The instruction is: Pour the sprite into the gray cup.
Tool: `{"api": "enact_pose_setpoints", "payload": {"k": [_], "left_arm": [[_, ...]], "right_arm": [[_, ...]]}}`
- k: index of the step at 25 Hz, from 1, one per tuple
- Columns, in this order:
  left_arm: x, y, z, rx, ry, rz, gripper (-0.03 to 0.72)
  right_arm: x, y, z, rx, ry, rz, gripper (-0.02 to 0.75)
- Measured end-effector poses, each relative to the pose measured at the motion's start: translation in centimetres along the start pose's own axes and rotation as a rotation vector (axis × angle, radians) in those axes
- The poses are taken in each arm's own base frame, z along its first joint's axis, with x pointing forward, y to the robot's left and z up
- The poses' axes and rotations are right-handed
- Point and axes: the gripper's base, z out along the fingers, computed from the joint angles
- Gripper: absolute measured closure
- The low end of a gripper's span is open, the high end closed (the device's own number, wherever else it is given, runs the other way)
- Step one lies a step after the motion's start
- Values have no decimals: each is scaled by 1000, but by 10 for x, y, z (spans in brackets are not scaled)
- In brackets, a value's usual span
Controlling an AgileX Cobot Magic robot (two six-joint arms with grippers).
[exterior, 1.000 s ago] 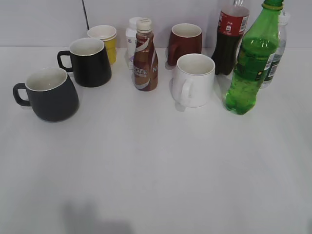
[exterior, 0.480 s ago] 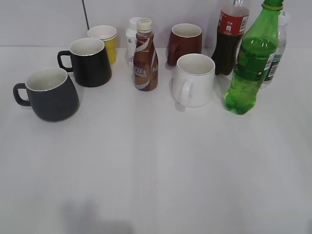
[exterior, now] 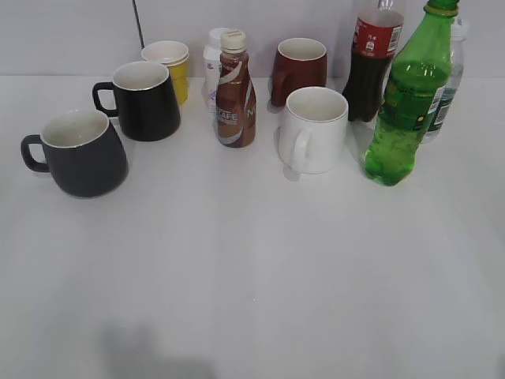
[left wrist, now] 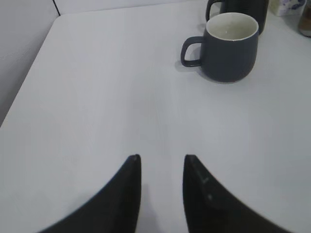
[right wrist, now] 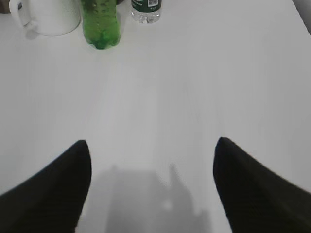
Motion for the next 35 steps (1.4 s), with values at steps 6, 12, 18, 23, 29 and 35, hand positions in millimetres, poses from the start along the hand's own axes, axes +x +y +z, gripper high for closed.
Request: {"api": "enact_pose_setpoints", "payload": {"k": [6, 12, 18, 23, 29, 35], "left_arm": [[-41, -2, -2, 24, -367, -26, 453], [-71, -2, 28, 21, -579, -29, 453], [-87, -4, 68, 28, -515, -32, 453], [-86, -7, 117, 29, -454, 3, 453], [-46, -15, 193, 63, -312, 35, 453], [-9, -22, 248, 91, -238, 23, 447]], "right_arm": [[0, 0, 0, 0, 0, 0, 150], [0, 0, 0, 0, 0, 0, 150], [0, 0, 0, 0, 0, 0, 150], [0, 0, 0, 0, 0, 0, 150], [0, 0, 0, -1, 0, 0, 150], [0, 0, 0, -1, 0, 1, 150]]}}
